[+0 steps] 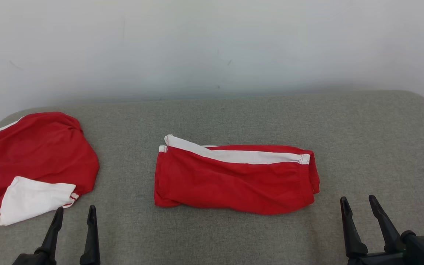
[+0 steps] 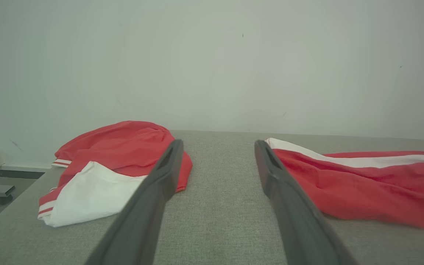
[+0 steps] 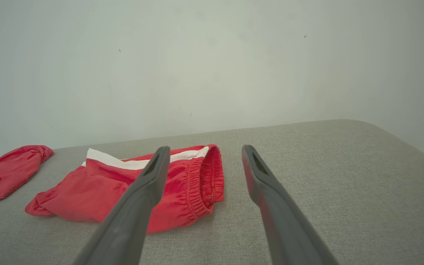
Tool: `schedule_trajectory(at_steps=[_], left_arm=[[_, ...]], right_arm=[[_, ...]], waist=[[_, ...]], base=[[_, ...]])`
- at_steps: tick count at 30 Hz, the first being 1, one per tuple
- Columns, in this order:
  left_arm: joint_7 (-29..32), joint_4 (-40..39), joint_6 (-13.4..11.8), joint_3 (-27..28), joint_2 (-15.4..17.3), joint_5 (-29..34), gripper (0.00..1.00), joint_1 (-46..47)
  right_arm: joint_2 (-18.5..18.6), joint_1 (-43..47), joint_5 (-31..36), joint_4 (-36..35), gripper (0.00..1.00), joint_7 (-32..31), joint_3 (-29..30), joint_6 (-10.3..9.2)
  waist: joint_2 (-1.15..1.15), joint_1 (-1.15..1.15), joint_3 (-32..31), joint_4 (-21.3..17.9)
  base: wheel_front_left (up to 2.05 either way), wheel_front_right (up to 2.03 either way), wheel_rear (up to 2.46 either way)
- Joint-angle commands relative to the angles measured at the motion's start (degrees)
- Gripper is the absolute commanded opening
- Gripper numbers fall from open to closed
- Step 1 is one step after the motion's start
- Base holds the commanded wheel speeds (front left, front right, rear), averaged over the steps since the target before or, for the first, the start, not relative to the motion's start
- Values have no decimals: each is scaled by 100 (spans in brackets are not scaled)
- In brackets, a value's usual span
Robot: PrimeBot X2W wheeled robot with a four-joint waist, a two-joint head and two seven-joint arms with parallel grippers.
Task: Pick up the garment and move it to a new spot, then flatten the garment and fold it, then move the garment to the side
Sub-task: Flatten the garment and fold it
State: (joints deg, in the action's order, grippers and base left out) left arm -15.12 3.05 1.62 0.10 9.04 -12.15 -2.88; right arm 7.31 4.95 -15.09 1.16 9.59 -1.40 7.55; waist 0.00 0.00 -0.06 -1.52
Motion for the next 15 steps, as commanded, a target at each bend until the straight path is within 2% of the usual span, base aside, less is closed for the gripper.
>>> schedule_trajectory(at_steps=[1, 9, 15], left_arm=[[-3, 20, 29, 31, -24, 69, 100, -18], [-3, 49, 81, 113, -97, 131, 100, -25], [-3, 75, 109, 142, -186, 180, 100, -2]], right_arm=[[-15, -5, 11, 15, 100, -1, -5, -14], [-29, -35, -5, 60, 100, -15, -9, -14], [152, -345, -76, 187, 100, 42, -190, -14]], waist=[[0, 0, 2, -5], [0, 0, 3, -19], [0, 0, 50, -25]], base=[[0, 0, 0], [0, 0, 0], [0, 0, 0]])
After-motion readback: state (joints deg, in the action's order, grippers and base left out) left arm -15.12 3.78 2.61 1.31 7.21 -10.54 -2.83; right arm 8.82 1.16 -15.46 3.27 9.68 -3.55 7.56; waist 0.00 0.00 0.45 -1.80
